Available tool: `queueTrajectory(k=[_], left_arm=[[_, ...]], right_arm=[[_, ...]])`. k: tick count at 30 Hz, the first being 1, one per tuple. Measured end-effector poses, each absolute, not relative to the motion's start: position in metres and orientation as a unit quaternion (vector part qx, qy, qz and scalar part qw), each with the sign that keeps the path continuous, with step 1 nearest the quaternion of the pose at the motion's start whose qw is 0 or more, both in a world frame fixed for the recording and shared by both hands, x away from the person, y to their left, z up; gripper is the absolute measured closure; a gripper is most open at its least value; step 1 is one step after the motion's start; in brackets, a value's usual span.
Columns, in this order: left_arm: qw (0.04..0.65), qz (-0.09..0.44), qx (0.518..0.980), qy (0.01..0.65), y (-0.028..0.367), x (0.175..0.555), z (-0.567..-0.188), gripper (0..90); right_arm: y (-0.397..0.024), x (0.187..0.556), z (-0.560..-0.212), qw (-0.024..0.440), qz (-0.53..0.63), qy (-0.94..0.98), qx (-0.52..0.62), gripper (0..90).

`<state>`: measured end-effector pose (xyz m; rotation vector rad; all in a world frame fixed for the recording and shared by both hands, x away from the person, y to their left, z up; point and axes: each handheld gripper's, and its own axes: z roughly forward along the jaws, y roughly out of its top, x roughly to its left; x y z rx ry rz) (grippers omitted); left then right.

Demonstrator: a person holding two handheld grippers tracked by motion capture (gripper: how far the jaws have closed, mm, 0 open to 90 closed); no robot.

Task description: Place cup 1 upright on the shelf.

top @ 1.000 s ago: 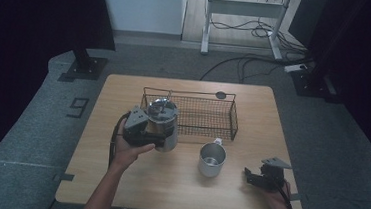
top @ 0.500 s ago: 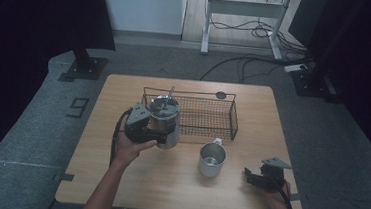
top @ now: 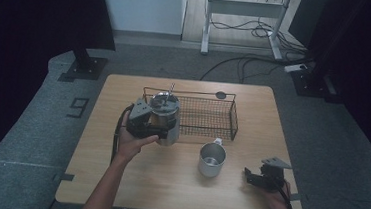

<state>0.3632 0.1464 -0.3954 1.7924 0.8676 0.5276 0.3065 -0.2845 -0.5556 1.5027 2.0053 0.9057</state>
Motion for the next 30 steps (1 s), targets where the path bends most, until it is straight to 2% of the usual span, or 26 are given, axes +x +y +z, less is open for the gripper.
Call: queueTrajectory(k=[30], left_arm=[[0.514,0.220,0.743,0.367,0.144,0.386,-0.390,4.3]], right_arm=[[-0.285,0.306,-0.555,0.235,0.330,0.732,0.548,14.1]])
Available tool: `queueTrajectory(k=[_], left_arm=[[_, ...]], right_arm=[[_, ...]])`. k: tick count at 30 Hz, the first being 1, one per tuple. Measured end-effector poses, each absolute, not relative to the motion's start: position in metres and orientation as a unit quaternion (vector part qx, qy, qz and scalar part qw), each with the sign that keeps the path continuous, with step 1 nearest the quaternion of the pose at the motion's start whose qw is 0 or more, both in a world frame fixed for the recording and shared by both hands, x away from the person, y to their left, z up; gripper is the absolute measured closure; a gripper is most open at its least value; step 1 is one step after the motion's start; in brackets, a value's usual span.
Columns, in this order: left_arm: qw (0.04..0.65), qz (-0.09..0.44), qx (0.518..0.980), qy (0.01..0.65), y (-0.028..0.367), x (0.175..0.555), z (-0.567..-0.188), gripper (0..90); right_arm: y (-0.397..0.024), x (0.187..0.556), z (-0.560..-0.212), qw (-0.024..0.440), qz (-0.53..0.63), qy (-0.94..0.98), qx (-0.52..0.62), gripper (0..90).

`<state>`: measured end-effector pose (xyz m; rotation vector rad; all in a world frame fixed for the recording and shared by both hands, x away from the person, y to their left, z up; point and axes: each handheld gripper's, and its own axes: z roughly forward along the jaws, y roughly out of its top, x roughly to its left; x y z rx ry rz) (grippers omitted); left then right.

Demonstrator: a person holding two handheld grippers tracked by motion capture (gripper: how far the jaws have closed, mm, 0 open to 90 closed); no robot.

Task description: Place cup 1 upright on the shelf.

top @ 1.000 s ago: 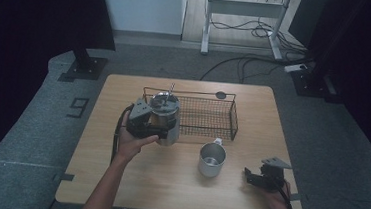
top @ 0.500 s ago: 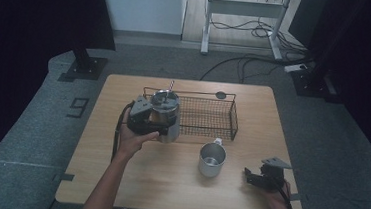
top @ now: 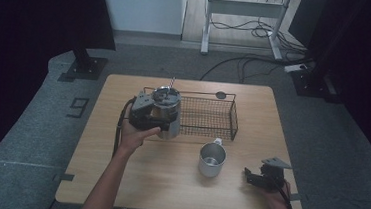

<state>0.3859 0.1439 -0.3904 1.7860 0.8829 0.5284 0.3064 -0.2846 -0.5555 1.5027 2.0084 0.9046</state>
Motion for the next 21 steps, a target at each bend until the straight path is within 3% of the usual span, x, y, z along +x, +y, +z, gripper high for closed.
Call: queueTrajectory(k=[21], left_arm=[[0.512,0.223,0.740,0.375,0.148,0.403,-0.387,4.3]], right_arm=[[-0.285,0.306,-0.555,0.236,0.330,0.732,0.548,14.3]])
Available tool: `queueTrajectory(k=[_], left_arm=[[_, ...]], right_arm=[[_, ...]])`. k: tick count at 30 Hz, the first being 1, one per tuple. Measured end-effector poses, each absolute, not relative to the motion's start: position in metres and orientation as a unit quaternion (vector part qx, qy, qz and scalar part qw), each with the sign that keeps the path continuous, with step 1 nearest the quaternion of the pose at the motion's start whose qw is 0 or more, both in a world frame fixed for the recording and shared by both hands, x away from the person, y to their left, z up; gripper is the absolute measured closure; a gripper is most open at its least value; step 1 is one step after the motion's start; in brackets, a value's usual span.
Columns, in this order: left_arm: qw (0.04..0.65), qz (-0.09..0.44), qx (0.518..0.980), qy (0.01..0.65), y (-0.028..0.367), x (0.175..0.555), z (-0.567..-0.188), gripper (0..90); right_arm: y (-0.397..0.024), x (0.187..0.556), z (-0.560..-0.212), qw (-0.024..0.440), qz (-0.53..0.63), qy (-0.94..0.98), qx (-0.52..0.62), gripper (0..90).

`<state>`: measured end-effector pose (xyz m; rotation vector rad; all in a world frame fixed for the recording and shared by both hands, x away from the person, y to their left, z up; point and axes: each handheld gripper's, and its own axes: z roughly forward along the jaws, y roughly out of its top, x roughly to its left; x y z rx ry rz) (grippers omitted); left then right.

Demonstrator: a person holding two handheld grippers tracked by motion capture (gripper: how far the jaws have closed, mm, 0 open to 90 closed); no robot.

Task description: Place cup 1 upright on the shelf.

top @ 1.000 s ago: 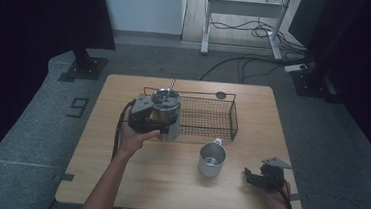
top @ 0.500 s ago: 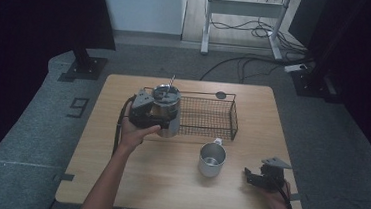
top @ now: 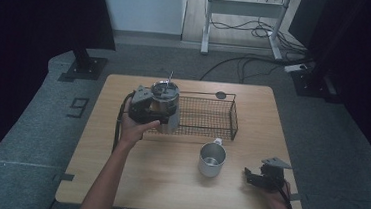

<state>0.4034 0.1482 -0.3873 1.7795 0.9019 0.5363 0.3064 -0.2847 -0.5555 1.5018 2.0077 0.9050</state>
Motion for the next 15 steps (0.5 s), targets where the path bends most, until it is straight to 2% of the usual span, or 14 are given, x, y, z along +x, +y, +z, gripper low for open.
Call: queueTrajectory(k=[15], left_arm=[[0.507,0.225,0.741,0.378,0.146,0.415,-0.386,4.3]], right_arm=[[-0.285,0.306,-0.556,0.237,0.330,0.731,0.548,14.7]])
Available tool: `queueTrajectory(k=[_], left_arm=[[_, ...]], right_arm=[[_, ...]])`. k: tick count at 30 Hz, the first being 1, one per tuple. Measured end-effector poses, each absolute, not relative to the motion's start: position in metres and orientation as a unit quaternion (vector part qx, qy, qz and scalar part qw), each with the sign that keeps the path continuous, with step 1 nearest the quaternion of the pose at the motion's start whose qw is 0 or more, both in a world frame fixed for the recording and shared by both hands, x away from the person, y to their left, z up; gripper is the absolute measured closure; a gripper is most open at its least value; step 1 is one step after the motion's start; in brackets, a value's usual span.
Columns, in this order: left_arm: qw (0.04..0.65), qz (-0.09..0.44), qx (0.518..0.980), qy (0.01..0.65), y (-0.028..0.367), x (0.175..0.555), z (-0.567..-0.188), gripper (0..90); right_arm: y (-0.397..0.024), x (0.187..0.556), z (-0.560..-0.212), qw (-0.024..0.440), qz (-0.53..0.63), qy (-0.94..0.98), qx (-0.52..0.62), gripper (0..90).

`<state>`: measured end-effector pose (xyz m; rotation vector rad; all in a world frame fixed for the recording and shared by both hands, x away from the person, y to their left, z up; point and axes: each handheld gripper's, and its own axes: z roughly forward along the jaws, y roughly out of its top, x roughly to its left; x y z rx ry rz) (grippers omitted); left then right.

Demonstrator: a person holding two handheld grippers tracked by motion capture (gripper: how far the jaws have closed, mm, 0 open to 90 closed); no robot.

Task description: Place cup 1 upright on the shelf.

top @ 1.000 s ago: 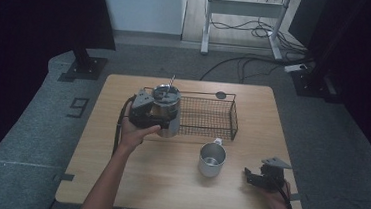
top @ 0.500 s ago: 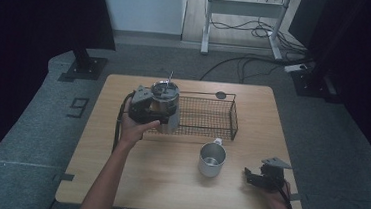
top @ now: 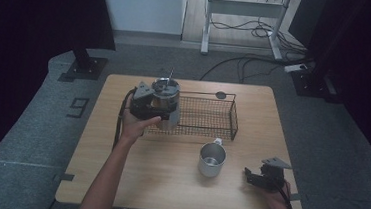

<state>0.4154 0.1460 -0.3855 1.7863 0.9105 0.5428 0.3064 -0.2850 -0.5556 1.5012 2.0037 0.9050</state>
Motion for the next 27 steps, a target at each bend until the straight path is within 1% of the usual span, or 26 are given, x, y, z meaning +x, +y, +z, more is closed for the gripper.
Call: queueTrajectory(k=[10,19,27], left_arm=[[0.511,0.217,0.738,0.384,0.147,0.425,-0.389,4.4],[0.510,0.224,0.737,0.384,0.146,0.431,-0.384,4.3],[0.506,0.223,0.737,0.388,0.143,0.443,-0.387,4.3]], right_arm=[[-0.285,0.306,-0.556,0.238,0.329,0.730,0.550,14.9],[-0.285,0.306,-0.556,0.240,0.330,0.728,0.551,15.7],[-0.286,0.306,-0.555,0.239,0.330,0.727,0.552,15.9]])
